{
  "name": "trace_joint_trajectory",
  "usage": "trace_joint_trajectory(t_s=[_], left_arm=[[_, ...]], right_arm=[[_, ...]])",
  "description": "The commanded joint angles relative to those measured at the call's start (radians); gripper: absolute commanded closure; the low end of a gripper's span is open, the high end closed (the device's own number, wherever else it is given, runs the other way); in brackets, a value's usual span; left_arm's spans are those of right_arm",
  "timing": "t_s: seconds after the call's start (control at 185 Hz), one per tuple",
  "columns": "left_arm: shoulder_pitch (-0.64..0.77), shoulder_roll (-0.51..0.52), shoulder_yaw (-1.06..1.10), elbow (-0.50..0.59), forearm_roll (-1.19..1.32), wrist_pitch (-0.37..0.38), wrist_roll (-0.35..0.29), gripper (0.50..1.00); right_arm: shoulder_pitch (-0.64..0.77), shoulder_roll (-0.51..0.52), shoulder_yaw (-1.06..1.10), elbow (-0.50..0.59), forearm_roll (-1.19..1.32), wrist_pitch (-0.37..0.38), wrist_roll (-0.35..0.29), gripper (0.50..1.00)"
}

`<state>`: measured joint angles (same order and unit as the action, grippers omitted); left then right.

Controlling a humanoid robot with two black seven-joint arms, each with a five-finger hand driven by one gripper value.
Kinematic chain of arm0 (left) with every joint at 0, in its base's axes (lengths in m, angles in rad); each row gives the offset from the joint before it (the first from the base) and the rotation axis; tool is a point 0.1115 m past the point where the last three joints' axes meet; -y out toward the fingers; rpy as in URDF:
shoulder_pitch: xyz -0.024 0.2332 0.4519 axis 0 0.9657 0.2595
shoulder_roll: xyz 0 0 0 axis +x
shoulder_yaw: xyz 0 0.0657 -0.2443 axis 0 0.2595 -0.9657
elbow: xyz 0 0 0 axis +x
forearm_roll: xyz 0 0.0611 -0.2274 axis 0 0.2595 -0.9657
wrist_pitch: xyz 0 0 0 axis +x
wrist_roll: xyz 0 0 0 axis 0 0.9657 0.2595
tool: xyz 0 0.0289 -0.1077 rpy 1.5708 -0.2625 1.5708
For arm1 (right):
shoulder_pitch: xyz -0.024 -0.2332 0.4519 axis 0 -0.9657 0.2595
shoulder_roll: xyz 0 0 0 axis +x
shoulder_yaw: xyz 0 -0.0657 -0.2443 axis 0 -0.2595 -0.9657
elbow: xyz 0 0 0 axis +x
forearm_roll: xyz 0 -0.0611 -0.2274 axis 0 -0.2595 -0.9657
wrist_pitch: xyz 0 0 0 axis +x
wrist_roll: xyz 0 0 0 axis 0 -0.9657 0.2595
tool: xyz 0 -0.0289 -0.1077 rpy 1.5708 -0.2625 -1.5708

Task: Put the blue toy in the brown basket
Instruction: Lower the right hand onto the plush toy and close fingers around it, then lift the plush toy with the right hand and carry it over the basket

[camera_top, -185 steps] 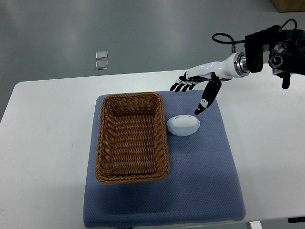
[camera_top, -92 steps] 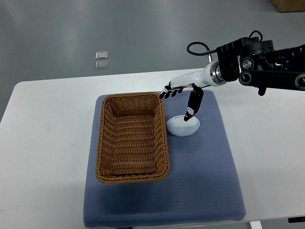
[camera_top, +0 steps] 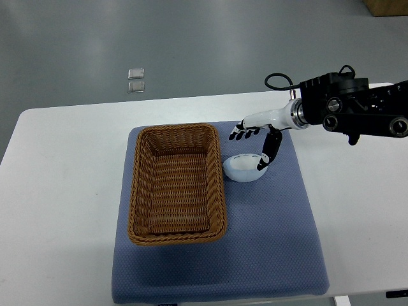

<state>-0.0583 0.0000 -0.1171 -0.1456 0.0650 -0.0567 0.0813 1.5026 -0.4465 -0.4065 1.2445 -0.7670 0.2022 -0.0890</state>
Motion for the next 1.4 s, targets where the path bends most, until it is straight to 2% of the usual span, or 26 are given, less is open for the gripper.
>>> trace_joint_trajectory(t_s=[0.0,0.644,0.995,1.114,1.125,1.131,1.136,1.141,1.147,1.152,1.158,1.163,1.168,1.174,1.206,1.25,1.396], left_arm=[[0.000,0.000,0.000,0.000,0.001,0.000,0.000,0.500],[0.002,0.000,-0.001,0.000,0.001,0.000,0.000,0.500],[0.006,0.000,-0.001,0.001,0.001,-0.002,0.000,0.500],[0.008,0.000,-0.003,0.001,-0.001,-0.002,0.000,0.500],[0.008,0.000,-0.003,0.001,-0.001,-0.002,0.000,0.500],[0.008,0.000,-0.003,0.001,0.001,-0.002,0.000,0.500],[0.008,0.000,-0.003,0.001,0.001,-0.002,0.000,0.500],[0.008,0.000,-0.003,0.003,-0.001,-0.002,0.000,0.500],[0.008,0.000,-0.003,0.003,-0.001,-0.002,0.000,0.500],[0.008,0.000,-0.003,0.003,-0.001,-0.002,0.000,0.500],[0.008,0.000,-0.003,0.003,-0.001,-0.002,0.000,0.500],[0.008,0.000,-0.003,0.003,-0.001,-0.002,0.000,0.500],[0.008,0.000,-0.003,0.003,-0.001,-0.002,0.000,0.500],[0.008,0.000,-0.003,0.003,-0.001,-0.002,0.000,0.500],[0.008,0.000,-0.003,0.003,-0.001,-0.002,0.000,0.500],[0.008,0.000,-0.004,0.003,-0.001,-0.002,0.000,0.500],[0.008,0.000,-0.004,0.003,-0.001,-0.002,0.000,0.500]], right_arm=[[-0.015,0.002,0.000,-0.005,0.000,-0.003,-0.012,0.595],[-0.085,0.052,0.008,-0.046,0.006,-0.037,-0.031,0.607],[-0.125,0.092,0.009,-0.094,-0.003,-0.040,-0.031,0.668],[-0.140,0.108,0.009,-0.119,-0.006,-0.040,-0.031,0.771],[-0.142,0.109,0.009,-0.122,-0.008,-0.040,-0.031,0.789],[-0.142,0.111,0.009,-0.123,-0.008,-0.040,-0.031,0.815],[-0.142,0.111,0.009,-0.123,-0.008,-0.040,-0.031,0.816],[-0.143,0.114,0.009,-0.125,-0.009,-0.040,-0.031,0.846],[-0.143,0.114,0.009,-0.125,-0.009,-0.040,-0.031,0.846],[-0.143,0.114,0.009,-0.128,-0.011,-0.040,-0.031,0.875],[-0.143,0.114,0.009,-0.128,-0.011,-0.040,-0.031,0.875],[-0.145,0.115,0.009,-0.128,-0.014,-0.040,-0.031,0.905],[-0.145,0.115,0.009,-0.128,-0.014,-0.040,-0.031,0.906],[-0.146,0.115,0.009,-0.129,-0.017,-0.040,-0.031,0.930],[-0.148,0.117,0.008,-0.131,-0.026,-0.040,-0.031,0.971],[-0.147,0.115,0.009,-0.131,-0.037,-0.040,-0.031,1.000],[-0.110,0.083,0.017,-0.122,-0.037,-0.020,-0.029,1.000]])
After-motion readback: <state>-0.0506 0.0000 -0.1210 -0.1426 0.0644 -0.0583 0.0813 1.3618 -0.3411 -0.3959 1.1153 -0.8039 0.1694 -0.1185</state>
